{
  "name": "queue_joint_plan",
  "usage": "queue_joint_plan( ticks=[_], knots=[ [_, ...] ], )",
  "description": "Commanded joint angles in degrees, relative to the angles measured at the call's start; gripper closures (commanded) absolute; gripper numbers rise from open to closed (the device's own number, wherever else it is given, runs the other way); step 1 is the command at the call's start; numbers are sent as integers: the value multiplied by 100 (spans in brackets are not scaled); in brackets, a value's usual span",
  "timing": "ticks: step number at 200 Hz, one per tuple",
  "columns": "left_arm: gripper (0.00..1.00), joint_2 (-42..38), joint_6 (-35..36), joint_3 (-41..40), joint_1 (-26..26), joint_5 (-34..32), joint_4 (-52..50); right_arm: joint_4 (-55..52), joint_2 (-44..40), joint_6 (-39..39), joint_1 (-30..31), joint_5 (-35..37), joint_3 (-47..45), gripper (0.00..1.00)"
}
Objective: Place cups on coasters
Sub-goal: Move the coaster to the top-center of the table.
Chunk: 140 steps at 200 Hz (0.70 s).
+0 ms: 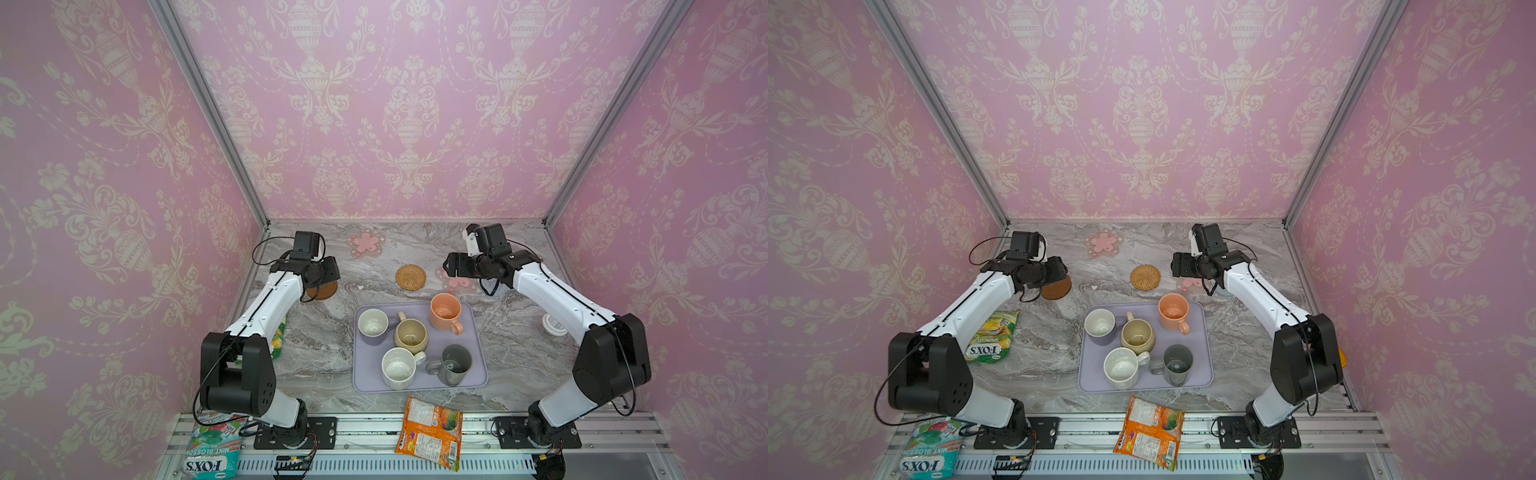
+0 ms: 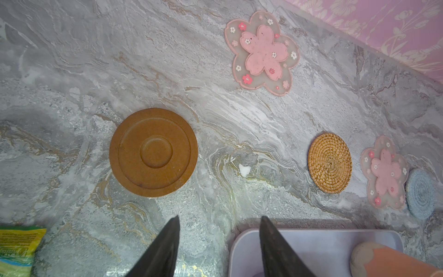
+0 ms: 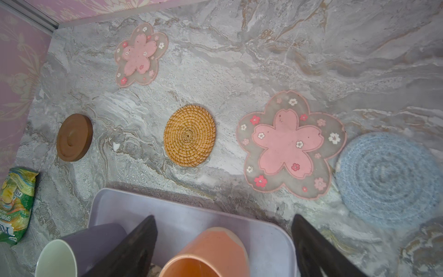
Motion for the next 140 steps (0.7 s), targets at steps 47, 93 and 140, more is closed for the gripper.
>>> queue_joint_plan(
  ticks=[47, 93, 140],
  knots=[
    [44, 1024, 47, 1400, -935, 196, -660, -142, -133, 108, -469, 126, -356, 11],
    [45, 2200, -143, 2623, -1773, 162, -838, -65, -8, 139, -762, -110, -374, 11],
    [45, 3168, -208, 3865, -2394, 388, -1065, 13, 193, 189, -960, -259, -451, 12]
  ],
)
